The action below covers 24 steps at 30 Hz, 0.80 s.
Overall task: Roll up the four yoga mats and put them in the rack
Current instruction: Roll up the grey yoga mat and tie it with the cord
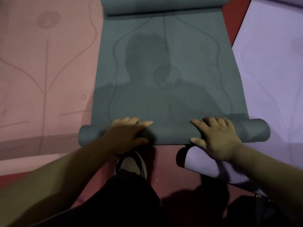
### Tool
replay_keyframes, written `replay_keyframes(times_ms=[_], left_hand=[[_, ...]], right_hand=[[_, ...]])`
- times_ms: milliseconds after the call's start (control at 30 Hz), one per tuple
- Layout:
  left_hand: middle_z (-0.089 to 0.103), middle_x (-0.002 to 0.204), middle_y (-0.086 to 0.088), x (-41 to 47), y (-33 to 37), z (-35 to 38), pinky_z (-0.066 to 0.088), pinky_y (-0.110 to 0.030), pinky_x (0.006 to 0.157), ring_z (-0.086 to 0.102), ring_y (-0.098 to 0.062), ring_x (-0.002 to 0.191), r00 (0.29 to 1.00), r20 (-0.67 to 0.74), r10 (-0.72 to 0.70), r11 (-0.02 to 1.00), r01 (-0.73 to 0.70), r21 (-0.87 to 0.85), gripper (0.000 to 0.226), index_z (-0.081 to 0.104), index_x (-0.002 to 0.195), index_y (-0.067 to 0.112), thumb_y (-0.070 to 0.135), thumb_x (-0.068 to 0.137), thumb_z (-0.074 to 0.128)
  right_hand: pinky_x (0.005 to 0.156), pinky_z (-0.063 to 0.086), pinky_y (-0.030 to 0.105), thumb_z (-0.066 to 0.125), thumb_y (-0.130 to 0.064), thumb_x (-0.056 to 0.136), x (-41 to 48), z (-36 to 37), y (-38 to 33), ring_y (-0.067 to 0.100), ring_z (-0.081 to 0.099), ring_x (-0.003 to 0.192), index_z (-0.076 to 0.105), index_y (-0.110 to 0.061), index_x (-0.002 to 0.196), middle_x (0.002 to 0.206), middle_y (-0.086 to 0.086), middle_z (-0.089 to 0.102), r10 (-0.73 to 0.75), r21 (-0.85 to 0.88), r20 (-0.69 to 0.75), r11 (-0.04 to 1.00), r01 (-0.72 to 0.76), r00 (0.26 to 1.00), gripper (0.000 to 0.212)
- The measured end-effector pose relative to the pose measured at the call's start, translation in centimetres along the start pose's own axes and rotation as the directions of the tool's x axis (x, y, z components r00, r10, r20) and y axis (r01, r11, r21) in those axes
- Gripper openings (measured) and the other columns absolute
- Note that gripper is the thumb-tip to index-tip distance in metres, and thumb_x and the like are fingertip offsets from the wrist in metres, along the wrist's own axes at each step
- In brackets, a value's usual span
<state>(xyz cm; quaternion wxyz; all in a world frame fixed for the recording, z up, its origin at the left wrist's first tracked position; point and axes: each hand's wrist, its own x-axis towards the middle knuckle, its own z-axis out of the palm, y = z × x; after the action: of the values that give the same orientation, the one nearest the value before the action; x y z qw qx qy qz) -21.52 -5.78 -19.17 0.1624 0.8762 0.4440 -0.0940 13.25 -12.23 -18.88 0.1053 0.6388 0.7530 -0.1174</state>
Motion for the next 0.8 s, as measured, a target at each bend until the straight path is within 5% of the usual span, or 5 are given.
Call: replay_keyframes(times_ms=[300, 567, 800], left_hand=[[0.061, 0.126, -0.003, -1.0, 0.9, 1.5, 0.041, -0.042, 0.083, 0.059, -0.029, 0.106, 0.991, -0.127, -0.033, 0.990, 0.050, 0.132, 0.074, 0.036, 0.151, 0.043, 0.077, 0.086, 0.036], [0.060, 0.114, 0.005, 0.4, -0.1, 0.2, 0.045, -0.040, 0.077, 0.060, -0.025, 0.101, 0.996, -0.067, -0.056, 0.997, 0.060, 0.052, 0.076, 0.035, 0.151, 0.048, 0.081, 0.082, 0.030], [0.061, 0.120, 0.000, 0.2, 0.2, 0.4, 0.043, -0.043, 0.084, 0.059, -0.028, 0.104, 0.985, -0.159, -0.059, 0.995, 0.072, 0.075, 0.075, 0.037, 0.151, 0.043, 0.076, 0.084, 0.037]], right_hand=[[0.108, 0.030, 0.042, 0.003, -0.091, 0.069, 1.7, -2.2, 0.2, 0.026, 0.047, 0.126, 0.026, -0.051, 0.152, 0.139, -0.007, 0.049, 0.034, 0.022, 0.203, 0.999, -0.039, 0.979, 0.095], [0.105, 0.036, 0.061, 0.026, -0.084, 0.084, 0.7, -0.3, -0.2, 0.041, 0.055, 0.113, 0.047, -0.035, 0.146, 0.127, 0.013, 0.059, 0.044, 0.010, -0.041, 0.999, -0.043, 0.998, 0.081], [0.110, 0.032, 0.056, 0.018, -0.088, 0.077, 1.8, -1.2, -0.1, 0.036, 0.053, 0.117, 0.042, -0.042, 0.146, 0.131, 0.004, 0.056, 0.085, -0.005, 0.080, 0.996, -0.085, 0.993, 0.086]])
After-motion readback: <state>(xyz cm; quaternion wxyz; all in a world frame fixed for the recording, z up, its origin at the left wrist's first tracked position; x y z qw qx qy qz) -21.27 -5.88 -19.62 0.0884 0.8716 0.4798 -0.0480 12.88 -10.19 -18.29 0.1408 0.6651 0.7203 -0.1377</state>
